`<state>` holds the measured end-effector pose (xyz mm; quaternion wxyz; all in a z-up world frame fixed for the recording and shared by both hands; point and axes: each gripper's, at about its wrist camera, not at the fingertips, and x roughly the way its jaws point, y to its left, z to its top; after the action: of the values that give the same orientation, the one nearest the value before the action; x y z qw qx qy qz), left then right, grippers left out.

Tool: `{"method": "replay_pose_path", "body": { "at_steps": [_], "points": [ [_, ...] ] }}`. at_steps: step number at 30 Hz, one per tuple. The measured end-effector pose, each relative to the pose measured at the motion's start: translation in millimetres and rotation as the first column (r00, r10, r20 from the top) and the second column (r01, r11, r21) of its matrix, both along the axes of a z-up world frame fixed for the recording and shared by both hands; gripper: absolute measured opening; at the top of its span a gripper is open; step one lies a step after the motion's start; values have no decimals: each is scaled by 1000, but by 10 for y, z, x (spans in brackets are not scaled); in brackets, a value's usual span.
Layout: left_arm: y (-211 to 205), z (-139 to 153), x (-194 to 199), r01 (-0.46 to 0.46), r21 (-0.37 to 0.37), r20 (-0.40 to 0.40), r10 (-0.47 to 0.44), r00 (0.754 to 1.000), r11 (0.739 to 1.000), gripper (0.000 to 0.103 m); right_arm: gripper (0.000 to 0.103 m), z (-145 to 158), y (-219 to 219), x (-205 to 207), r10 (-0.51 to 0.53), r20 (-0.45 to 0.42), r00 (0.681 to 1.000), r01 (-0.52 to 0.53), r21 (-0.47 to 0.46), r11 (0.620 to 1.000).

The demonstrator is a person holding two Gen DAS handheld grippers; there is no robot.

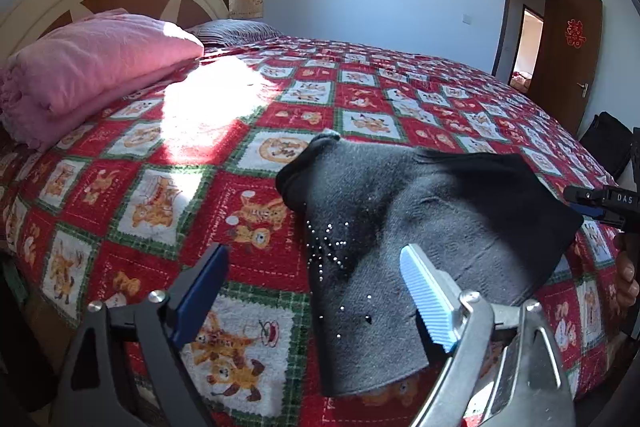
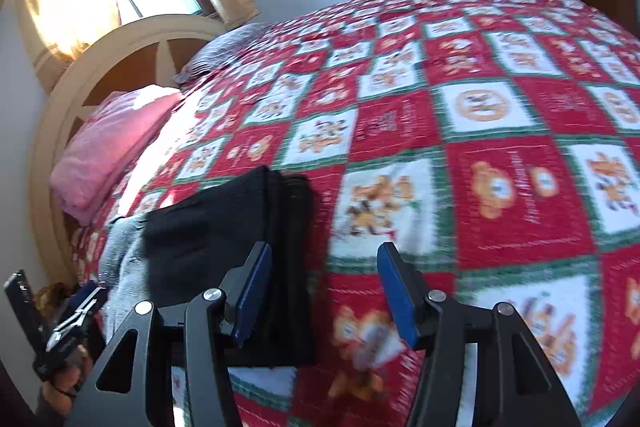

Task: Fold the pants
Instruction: 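Release the folded pants from both tools and pull back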

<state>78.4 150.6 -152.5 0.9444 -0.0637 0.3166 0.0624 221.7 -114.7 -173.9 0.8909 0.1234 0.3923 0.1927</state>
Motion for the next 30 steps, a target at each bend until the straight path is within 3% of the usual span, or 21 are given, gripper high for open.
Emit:
{"method": "replay_pose_path", "body": {
  "at_steps": [5,14,22,30],
  "points": [
    [-136,319,-224,-2,26,71,0,997,1000,101,61,256,-118,-398,-40,51,998,43,-53,998],
    [-330,750,-524,24,16,185,-26,982,1000,103,66,837,236,-975,95,219,971,-71,-117,991],
    [-424,809,-581,40,3,202,-40,979,999,103,66,928,418,-1172,158,245,957,-121,-159,980],
    [-447,795,-594,40,10,195,-41,980,999,103,66,972,378,-1185,141,256,956,-104,-153,983]
  ]
}}
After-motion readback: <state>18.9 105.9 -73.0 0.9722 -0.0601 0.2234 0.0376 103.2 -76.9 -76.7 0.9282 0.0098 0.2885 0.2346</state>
